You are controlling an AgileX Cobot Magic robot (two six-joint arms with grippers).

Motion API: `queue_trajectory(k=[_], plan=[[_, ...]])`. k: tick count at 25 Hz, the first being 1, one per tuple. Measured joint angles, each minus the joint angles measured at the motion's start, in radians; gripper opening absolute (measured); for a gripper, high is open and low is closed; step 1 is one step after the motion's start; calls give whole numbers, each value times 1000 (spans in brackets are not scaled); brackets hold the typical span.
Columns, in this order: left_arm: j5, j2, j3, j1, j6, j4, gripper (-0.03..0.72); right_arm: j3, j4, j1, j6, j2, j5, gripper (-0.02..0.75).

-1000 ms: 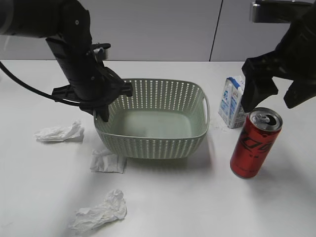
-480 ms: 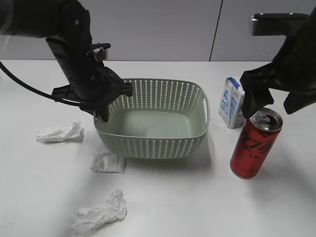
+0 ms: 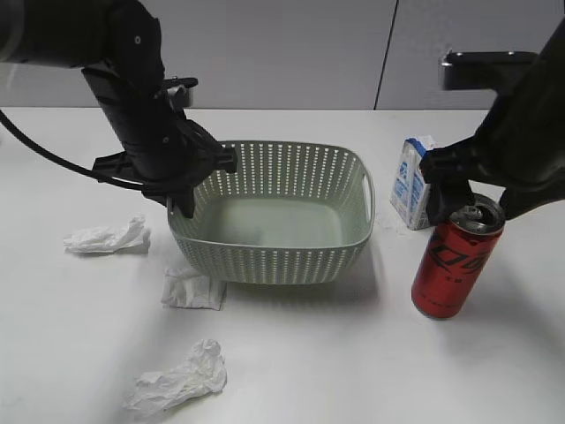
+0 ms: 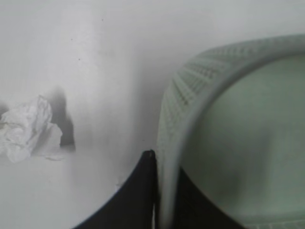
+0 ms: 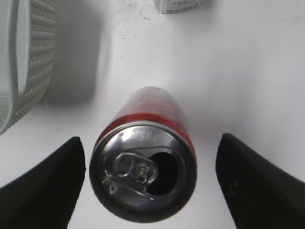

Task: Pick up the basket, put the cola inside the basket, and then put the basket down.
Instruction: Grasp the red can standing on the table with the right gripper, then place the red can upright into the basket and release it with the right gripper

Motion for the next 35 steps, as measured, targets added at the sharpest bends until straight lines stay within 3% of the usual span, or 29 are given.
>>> queue_trajectory(k=[7, 12, 21, 30, 35], plan=[[2, 0, 0, 0, 0, 0, 3, 0, 23, 0, 1, 88, 6, 620], [2, 0, 0, 0, 0, 0, 3, 0, 27, 0, 1, 90, 40, 504], [-4, 0, 0, 0, 0, 0, 3, -28, 27, 0, -60, 54, 116, 503], [-5, 0, 0, 0, 0, 0, 3, -395, 27, 0, -180, 5, 271, 503], [-12, 0, 0, 0, 0, 0, 3, -577, 117, 12, -217, 31, 274, 503]])
